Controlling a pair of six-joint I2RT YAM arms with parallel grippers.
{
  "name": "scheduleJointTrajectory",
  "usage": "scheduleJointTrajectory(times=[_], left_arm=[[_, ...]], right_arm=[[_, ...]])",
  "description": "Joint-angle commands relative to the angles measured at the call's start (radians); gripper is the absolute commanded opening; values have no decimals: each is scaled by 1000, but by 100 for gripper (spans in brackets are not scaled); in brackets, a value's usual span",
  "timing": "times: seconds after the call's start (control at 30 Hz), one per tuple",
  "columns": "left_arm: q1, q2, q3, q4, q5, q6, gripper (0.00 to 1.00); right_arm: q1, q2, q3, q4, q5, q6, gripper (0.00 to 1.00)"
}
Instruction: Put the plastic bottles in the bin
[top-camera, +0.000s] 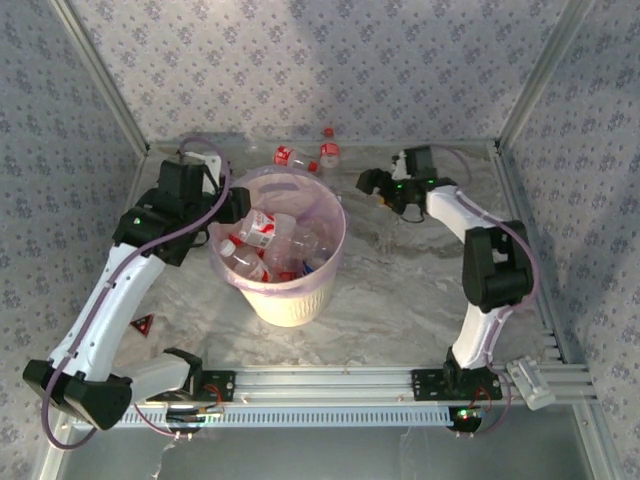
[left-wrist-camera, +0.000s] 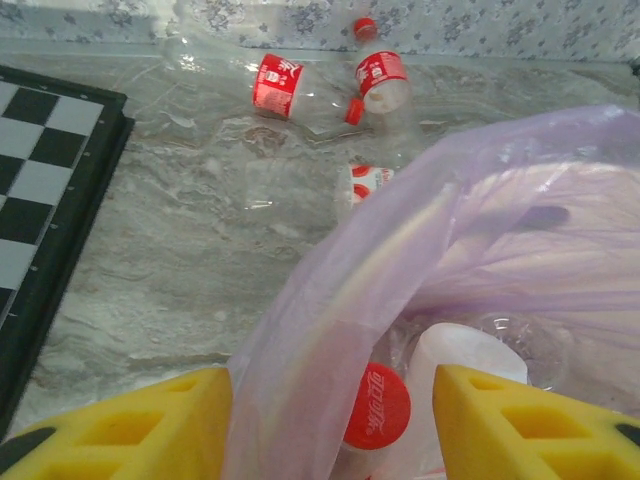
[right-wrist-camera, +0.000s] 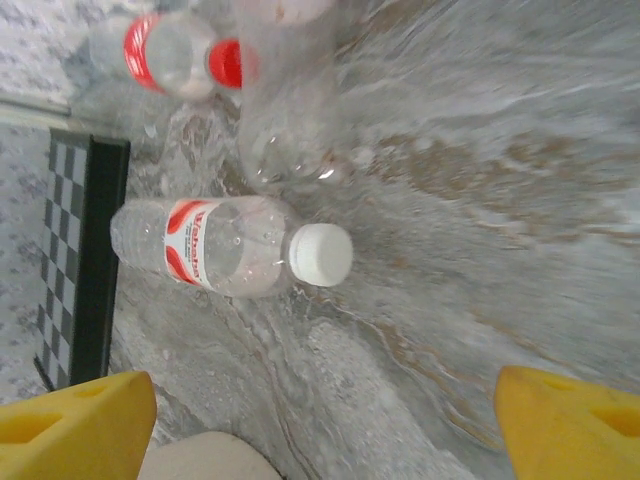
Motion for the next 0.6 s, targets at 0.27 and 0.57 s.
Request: scheduleJointTrajectory(times=[0.27,0.57], left_arm=[[-246,236,114,184,-44,-77,49],[-372,607,520,214,72,-15,51]], right_arm=[[-439,-399,-120,-336,-213,-177,93],[-660,-599,-189,-352,-277,-78,93]])
